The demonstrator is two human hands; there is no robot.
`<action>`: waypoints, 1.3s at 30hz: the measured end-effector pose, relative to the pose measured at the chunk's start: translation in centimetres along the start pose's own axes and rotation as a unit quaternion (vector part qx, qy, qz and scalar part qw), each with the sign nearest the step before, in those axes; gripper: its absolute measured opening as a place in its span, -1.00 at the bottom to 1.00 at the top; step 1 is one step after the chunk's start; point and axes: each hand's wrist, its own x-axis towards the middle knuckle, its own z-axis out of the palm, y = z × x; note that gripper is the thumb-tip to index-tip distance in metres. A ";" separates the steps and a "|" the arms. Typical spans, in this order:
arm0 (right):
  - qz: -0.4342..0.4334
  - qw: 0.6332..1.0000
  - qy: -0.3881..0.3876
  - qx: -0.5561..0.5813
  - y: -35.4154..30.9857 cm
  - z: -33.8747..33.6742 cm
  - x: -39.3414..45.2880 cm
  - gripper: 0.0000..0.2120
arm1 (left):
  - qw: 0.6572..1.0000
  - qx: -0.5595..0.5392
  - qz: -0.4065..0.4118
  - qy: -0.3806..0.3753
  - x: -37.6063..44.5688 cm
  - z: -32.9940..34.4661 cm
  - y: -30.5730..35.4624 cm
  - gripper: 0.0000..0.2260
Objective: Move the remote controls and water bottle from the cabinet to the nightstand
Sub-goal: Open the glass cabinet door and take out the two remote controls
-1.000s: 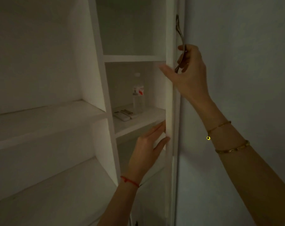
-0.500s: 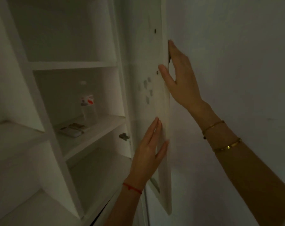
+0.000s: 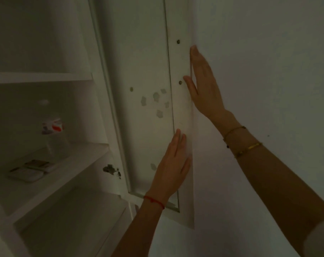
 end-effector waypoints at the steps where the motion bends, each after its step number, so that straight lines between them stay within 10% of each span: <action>1: -0.004 1.000 0.001 -0.005 0.7 0.2 0.1 -0.47 | 1.000 0.001 -0.003 -0.003 0.4 0.5 -0.2 -0.46; 26: -0.156 0.984 0.081 0.006 5.1 3.5 0.9 -0.58 | 0.989 0.128 -0.069 0.019 4.3 4.4 -2.2 -0.43; 39: -0.086 0.941 -0.154 0.287 -3.1 11.2 -3.8 -0.56 | 0.887 0.279 -0.345 0.130 -2.6 -6.0 -2.4 -0.55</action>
